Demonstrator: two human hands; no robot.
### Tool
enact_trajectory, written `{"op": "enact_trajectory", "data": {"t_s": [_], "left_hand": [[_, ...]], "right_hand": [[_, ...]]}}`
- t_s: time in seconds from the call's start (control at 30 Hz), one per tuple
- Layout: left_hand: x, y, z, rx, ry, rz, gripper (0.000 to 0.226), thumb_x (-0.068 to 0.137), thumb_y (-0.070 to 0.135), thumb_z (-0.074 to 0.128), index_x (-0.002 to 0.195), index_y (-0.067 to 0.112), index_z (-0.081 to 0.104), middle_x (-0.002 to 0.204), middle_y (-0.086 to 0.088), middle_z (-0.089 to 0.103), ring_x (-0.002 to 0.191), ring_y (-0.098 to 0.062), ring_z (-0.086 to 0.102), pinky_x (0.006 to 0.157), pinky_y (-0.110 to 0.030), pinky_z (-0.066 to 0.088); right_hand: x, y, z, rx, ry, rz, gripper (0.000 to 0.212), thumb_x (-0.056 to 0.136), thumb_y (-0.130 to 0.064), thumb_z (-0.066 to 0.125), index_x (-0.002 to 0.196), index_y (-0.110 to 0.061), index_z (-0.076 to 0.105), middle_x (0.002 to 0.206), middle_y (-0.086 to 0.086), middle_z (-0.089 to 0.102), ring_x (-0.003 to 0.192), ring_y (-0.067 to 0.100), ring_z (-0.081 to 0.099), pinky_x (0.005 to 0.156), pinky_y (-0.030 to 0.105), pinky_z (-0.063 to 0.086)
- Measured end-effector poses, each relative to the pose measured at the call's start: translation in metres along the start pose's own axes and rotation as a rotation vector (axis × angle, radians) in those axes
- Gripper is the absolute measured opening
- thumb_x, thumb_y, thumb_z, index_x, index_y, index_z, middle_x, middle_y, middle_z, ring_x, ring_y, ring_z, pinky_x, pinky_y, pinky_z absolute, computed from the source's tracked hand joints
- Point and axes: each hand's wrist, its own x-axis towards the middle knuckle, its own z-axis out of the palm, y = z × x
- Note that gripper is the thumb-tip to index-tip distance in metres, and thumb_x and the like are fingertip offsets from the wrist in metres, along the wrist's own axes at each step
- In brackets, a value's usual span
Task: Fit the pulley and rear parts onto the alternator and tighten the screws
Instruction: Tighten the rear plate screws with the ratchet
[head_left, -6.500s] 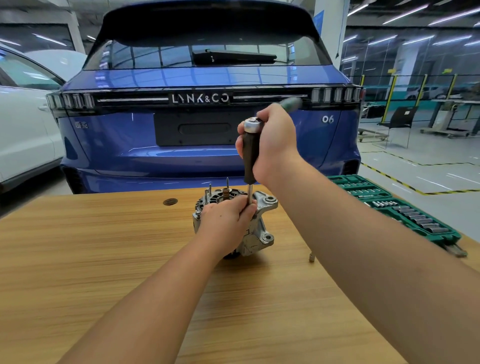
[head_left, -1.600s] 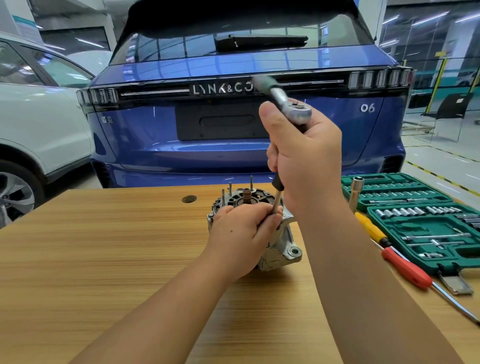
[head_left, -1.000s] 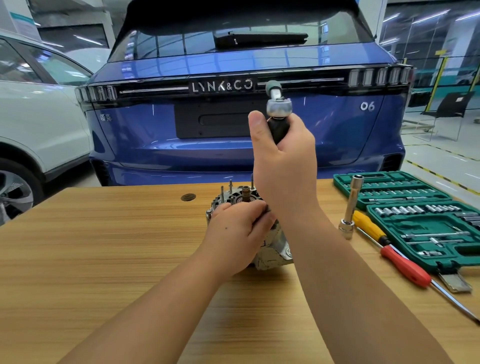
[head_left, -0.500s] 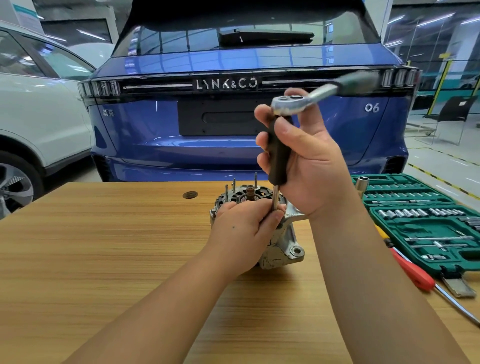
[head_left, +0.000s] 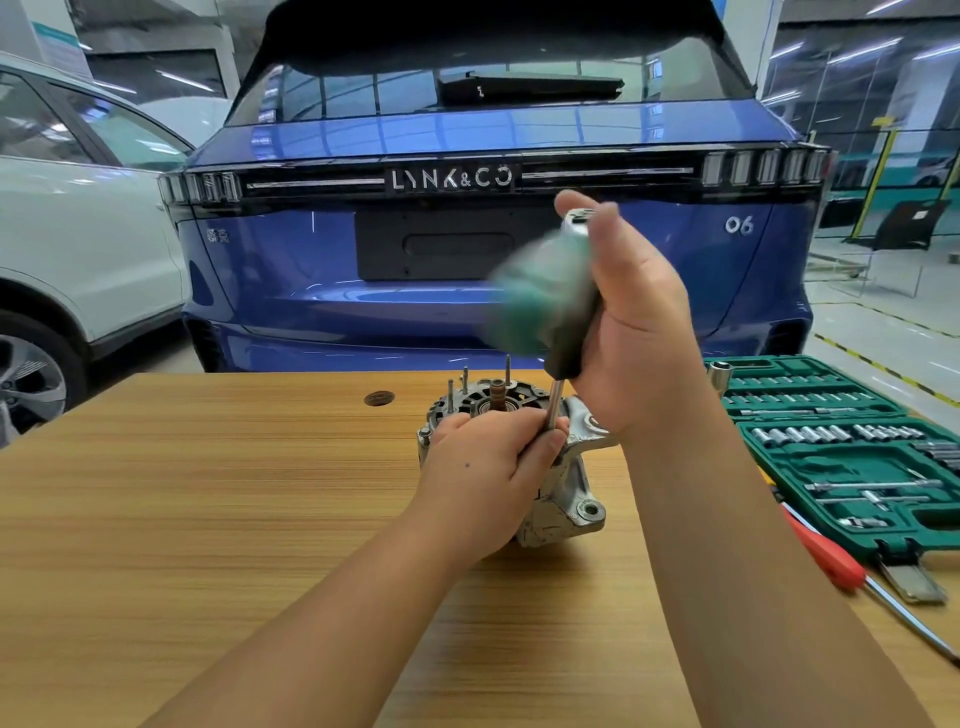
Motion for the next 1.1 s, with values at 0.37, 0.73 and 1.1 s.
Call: {"op": "enact_trajectory", "data": {"t_s": [0.37,0.73,1.1], "left_hand": [[-0.002,0.004,0.0,0.021,0.01,0.009,0.031,0.104,0.046,0.033,0.076,0.043,0.046,0.068,0.019,0.052,0.074,0.007,0.049,0.098,-0.034,0.029],[-0.001,0.005,0.001,0.02,0.01,-0.035,0.03,0.1,0.047,0.031,0.072,0.044,0.042,0.061,0.016,0.048,0.067,0.002,0.048,0.102,-0.04,0.033],[-0.001,0.004,0.002,0.027,0.005,-0.027,0.04,0.097,0.055,0.023,0.089,0.037,0.058,0.072,0.014,0.057,0.077,0.0,0.053,0.099,-0.036,0.029]], "right_hand": [[-0.005,0.001,0.002,-0.068,-0.095,0.009,0.037,0.085,-0.011,0.07,0.12,-0.021,0.06,0.083,-0.006,0.061,0.07,0.01,0.053,0.065,0.024,0.045],[-0.005,0.011,0.007,-0.101,0.003,-0.114,0.037,0.088,-0.005,0.068,0.113,-0.03,0.058,0.09,-0.003,0.068,0.074,0.013,0.061,0.066,0.025,0.048],[0.001,0.0,-0.001,0.167,-0.238,-0.004,0.087,0.059,-0.065,0.081,0.128,-0.02,0.055,0.088,0.009,0.06,0.066,0.023,0.051,0.063,0.033,0.04]]}}
